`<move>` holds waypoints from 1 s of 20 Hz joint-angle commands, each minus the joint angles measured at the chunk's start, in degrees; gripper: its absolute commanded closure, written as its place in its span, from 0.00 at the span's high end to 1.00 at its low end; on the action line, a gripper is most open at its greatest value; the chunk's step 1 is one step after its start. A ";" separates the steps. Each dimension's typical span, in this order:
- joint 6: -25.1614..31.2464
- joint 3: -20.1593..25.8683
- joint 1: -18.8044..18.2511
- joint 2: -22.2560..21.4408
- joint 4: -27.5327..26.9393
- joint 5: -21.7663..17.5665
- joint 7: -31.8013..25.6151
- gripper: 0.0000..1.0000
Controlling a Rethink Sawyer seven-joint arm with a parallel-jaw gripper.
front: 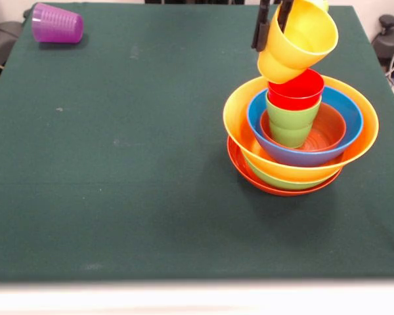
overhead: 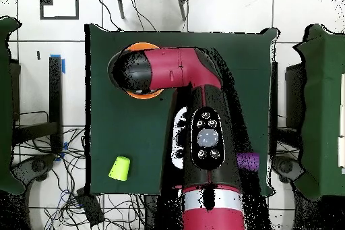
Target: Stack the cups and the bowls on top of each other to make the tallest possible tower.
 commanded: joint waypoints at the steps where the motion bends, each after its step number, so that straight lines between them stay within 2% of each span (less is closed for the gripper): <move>1: -3.36 -0.54 1.56 4.38 6.54 1.55 11.54 0.00; 7: -5.10 -2.08 3.50 5.39 6.83 2.40 13.01 0.00; 16: -6.84 -3.58 4.77 8.00 5.68 3.78 12.23 0.00; 20: -6.16 -4.64 6.24 8.27 5.08 4.81 13.02 0.00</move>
